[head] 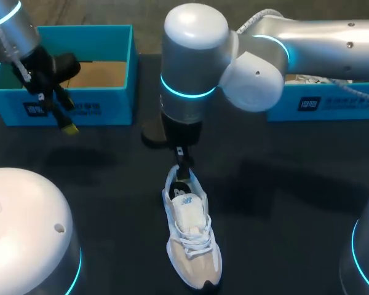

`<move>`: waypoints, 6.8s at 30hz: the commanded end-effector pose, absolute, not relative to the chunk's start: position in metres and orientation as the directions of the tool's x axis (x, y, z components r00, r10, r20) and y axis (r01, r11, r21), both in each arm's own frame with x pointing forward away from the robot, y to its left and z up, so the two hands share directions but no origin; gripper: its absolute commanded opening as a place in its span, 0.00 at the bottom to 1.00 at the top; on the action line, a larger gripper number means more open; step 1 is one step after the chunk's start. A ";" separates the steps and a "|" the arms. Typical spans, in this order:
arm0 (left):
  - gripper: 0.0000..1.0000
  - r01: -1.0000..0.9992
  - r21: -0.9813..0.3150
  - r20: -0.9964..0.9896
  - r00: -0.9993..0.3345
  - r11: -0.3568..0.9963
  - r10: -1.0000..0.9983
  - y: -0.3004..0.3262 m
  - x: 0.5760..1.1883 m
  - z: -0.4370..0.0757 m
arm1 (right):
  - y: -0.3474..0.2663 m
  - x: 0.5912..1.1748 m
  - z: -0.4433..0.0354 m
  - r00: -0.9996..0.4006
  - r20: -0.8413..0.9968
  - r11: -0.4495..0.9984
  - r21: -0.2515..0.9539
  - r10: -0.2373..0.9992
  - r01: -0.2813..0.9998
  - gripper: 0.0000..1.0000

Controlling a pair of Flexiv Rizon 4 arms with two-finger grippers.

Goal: Take the shoe out of the shoebox, open the shoe tongue, remove and reinsert the insole, then place the shoe into the shoebox

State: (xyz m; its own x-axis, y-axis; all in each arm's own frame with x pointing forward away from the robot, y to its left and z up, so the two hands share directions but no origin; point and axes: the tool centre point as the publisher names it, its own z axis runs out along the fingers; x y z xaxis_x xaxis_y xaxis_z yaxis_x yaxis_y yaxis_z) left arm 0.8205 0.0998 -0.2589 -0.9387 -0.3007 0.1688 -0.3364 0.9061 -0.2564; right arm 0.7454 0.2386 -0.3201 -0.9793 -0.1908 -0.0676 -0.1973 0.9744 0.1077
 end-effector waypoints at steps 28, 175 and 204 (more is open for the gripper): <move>1.00 -0.618 -0.141 0.203 -0.783 0.773 -0.589 0.152 0.840 -0.256 | 0.240 0.773 -0.373 -0.975 -0.041 0.972 0.078 -0.220 -0.223 1.00; 1.00 -0.996 0.084 0.008 -0.013 0.013 -1.000 0.244 0.891 -0.234 | -0.006 1.103 -0.109 -0.916 -0.392 0.996 -0.023 -0.084 -0.082 0.00; 1.00 -0.996 0.084 0.008 -0.013 0.013 -1.000 0.244 0.891 -0.234 | -0.148 1.140 -0.136 -0.678 -0.352 0.730 0.024 0.646 0.683 0.00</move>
State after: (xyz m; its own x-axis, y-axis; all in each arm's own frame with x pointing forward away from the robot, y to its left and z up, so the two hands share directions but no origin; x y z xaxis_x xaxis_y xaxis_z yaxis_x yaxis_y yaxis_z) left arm 0.8923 0.2442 -0.2340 -0.0127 -0.9999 0.0104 -0.9963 0.0135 0.0850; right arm 1.1416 -0.1448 -0.1380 -0.8076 0.4640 -0.3639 0.4956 0.8685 0.0076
